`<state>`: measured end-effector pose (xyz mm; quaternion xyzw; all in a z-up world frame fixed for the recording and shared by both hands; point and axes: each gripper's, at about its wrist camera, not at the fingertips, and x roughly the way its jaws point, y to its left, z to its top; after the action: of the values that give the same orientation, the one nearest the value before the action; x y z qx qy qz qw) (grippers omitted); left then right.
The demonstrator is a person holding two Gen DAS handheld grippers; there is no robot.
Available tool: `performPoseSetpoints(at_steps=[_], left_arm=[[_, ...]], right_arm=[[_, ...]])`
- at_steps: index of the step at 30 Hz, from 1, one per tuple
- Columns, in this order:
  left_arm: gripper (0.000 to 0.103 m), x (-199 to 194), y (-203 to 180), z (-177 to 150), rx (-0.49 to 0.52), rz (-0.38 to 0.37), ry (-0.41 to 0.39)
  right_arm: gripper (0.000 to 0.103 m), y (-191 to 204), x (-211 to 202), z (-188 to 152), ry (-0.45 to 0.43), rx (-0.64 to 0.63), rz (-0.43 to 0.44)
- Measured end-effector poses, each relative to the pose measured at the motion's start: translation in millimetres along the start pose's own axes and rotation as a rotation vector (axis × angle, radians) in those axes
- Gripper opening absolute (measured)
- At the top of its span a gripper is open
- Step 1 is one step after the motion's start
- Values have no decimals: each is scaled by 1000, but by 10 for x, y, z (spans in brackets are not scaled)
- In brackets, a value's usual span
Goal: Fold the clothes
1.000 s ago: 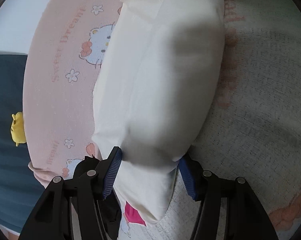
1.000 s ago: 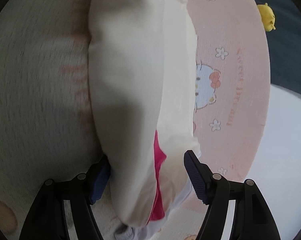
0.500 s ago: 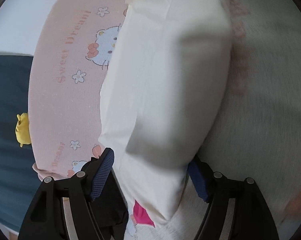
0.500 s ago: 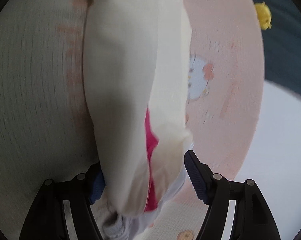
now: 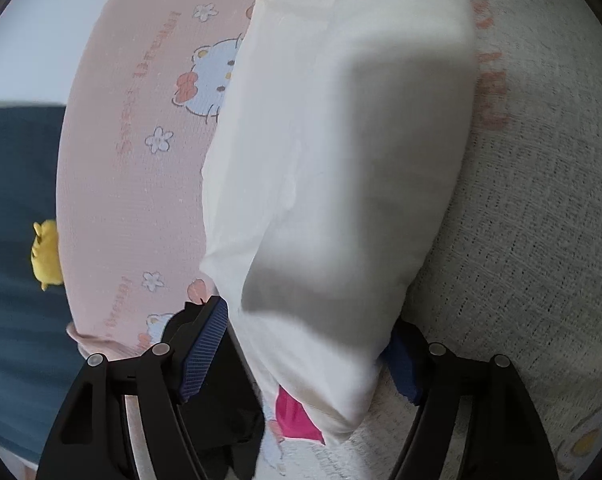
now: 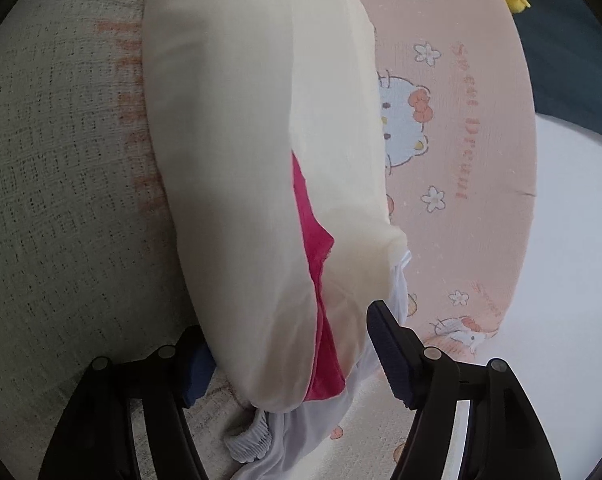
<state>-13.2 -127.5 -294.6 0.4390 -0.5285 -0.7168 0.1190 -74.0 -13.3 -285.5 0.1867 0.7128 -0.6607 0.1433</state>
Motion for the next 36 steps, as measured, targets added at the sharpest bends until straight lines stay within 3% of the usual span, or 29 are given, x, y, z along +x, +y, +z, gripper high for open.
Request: performPoseSetpoints(at_steps=[2, 4, 6, 10, 14, 21, 26, 29, 32, 36], left_arm=[[69, -8, -16, -4, 0, 6, -8], [65, -21, -40, -1, 3, 14, -8], [64, -27, -55, 1, 2, 19, -8], [60, -20, -45, -14, -28, 9, -3], [48, -42, -87, -38, -43, -1, -11], [45, -9, -41, -62, -105, -48, -17], [21, -14, -90, -46, -121, -85, -7], [18, -7, -94, -31, -143, -109, 4], [18, 38, 38, -21, -216, -183, 35], [18, 169, 377, -37, -437, -359, 122]], right_arm=[[55, 118, -48, 35, 19, -50, 0], [26, 234, -7, 116, 31, -100, 6], [12, 384, -10, 122, 36, -130, -28], [12, 357, 4, 106, 38, -73, -29], [12, 336, 21, 97, 32, -49, -21], [12, 288, 48, 72, 17, -8, 2], [12, 269, 77, 86, 32, 12, 11], [12, 236, 103, 112, 55, 39, 29], [12, 202, 117, 113, 62, 81, 40], [8, 127, 124, 120, 75, 154, 34]])
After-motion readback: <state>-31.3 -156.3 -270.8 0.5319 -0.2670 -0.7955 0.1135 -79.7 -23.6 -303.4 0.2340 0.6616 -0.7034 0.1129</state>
